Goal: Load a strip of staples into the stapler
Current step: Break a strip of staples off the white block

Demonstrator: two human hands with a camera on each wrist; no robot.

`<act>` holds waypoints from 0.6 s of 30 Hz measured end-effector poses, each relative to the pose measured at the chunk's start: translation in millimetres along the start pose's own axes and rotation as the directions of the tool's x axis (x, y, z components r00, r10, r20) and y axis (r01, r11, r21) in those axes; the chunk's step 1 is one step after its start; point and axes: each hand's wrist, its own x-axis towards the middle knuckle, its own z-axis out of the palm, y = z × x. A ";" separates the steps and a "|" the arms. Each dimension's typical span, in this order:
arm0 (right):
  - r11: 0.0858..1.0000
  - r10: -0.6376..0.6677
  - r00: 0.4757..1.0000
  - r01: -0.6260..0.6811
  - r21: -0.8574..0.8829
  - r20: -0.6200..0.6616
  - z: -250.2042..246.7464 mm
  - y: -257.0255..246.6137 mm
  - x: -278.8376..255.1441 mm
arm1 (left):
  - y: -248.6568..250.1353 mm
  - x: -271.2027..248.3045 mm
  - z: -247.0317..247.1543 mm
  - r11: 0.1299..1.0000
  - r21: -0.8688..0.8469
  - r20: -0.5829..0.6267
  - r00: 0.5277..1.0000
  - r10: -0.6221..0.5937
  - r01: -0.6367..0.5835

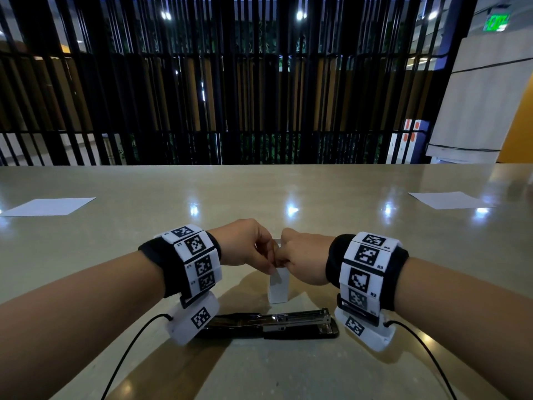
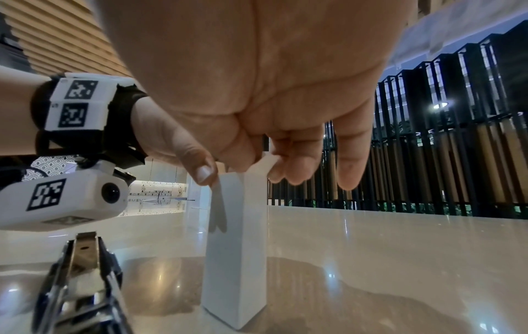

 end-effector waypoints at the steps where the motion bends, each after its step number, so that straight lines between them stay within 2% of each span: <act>1: 1.000 0.002 1.000 -0.002 0.004 0.001 -0.3 0.0 0.7 | -0.4 -0.2 -0.1 1.000 -0.003 0.001 1.000 0.000 0.000; 6: 0.996 0.069 0.997 -0.071 0.054 0.030 1.6 2.9 16.0 | -1.7 -1.7 -0.6 0.999 -0.049 0.006 1.000 -0.009 0.009; 11: 0.987 0.093 0.995 -0.098 0.125 0.041 1.1 5.8 18.7 | -0.2 -2.0 0.5 1.000 -0.018 0.006 1.000 -0.011 0.011; 18: 0.972 -0.031 0.989 0.063 0.225 -0.145 -10.3 7.5 -1.9 | 3.3 -0.7 -0.7 0.999 0.035 -0.003 1.000 -0.021 0.021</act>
